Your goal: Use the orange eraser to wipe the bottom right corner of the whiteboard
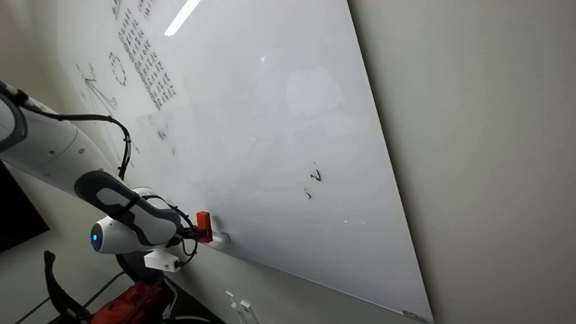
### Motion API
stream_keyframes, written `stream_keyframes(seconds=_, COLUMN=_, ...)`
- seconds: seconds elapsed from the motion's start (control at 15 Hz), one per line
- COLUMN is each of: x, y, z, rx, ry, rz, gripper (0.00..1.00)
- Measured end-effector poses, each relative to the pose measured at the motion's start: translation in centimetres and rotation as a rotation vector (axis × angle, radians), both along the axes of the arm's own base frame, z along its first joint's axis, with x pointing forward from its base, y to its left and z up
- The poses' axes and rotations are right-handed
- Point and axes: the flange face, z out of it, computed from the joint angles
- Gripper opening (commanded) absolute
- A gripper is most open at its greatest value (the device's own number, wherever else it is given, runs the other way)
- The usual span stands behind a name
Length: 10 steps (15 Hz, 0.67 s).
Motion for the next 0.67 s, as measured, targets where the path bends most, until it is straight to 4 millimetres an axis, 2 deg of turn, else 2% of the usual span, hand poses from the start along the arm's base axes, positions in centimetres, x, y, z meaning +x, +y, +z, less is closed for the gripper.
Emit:
stream_keyframes(seconds=0.27, x=0.7, y=-0.4, z=-2.4, rx=0.013, ry=0.029, rz=-0.015, gripper=0.3)
stream_keyframes(seconds=0.67, x=1.8, y=-0.2, z=-1.8, rx=0.016, ry=0.01, rz=-0.017, gripper=0.3)
